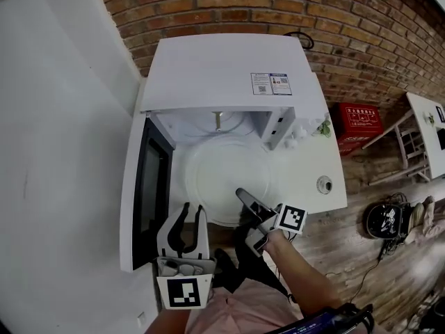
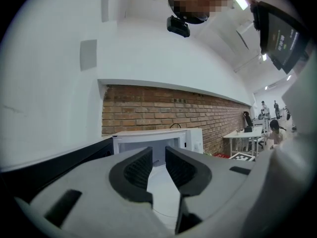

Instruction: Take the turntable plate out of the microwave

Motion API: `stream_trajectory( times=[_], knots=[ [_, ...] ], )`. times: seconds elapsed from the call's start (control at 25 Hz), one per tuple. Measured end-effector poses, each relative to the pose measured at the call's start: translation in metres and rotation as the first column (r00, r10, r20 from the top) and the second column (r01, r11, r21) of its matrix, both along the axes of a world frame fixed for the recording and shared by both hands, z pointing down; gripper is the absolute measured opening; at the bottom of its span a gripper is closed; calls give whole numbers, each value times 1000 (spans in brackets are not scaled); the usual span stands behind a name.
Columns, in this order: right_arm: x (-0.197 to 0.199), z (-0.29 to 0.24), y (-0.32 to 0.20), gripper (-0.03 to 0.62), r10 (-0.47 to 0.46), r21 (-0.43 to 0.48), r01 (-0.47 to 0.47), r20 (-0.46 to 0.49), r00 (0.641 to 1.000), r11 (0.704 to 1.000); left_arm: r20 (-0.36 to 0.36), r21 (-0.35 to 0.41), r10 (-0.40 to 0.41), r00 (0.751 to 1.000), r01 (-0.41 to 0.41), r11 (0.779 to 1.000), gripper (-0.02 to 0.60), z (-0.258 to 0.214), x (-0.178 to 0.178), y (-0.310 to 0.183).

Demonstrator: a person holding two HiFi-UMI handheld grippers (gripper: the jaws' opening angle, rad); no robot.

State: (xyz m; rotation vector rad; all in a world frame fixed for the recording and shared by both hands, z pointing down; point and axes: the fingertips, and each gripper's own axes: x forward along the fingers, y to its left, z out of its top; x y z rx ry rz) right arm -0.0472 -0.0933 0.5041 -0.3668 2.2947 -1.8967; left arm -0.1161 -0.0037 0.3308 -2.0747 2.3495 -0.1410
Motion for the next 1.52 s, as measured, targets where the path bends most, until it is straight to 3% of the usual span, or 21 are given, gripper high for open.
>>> stream_trajectory(
  times=[0.48, 0.6, 0.96, 1.52],
  knots=[
    [9, 55, 2, 31, -20, -112, 5, -130, 991, 994, -15, -42, 17, 1000, -17, 999, 84, 24, -3, -10],
    [6, 62, 2, 31, -29, -159, 9, -123, 992, 987, -16, -41, 23, 1000, -23, 999, 84, 28, -3, -14],
    [-8, 59, -1, 31, -76, -173, 53, -124, 989, 983, -26, -55, 32, 999, -33, 998, 84, 37, -1, -18],
    [-5, 63, -1, 31, -73, -263, 40, -115, 991, 964, -34, -65, 6, 999, -8, 998, 83, 35, -4, -17]
  ],
)
